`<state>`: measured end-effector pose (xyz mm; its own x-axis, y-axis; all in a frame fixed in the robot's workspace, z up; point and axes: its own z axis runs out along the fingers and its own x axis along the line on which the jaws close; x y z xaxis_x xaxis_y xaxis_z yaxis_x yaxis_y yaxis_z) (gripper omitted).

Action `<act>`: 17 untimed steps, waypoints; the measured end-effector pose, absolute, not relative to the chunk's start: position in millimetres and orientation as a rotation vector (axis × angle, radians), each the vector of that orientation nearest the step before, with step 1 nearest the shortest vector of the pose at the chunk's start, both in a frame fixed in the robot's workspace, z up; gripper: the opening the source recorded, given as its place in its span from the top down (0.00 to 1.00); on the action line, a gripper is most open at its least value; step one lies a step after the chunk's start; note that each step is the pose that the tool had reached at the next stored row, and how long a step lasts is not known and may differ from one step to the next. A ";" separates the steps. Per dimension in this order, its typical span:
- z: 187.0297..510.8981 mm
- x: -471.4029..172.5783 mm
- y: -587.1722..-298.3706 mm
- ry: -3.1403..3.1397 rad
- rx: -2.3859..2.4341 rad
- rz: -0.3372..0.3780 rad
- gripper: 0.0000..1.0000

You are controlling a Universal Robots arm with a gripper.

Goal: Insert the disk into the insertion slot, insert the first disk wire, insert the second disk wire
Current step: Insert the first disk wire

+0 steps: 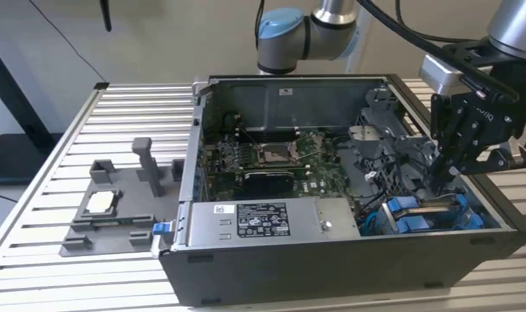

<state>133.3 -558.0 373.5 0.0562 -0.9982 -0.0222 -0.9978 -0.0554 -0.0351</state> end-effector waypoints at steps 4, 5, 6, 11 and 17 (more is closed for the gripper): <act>369.6 136.2 -558.6 2.140 -2.252 -0.003 0.81; 368.6 137.4 -558.7 2.142 -2.253 0.000 0.81; 367.8 138.7 -558.8 2.143 -2.254 0.002 0.81; 363.5 146.2 -559.2 2.151 -2.261 0.020 0.81; 358.6 153.5 -559.4 2.163 -2.273 0.048 0.81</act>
<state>153.5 -559.4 358.6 0.0491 -0.9985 -0.0247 -0.9986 -0.0495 0.0183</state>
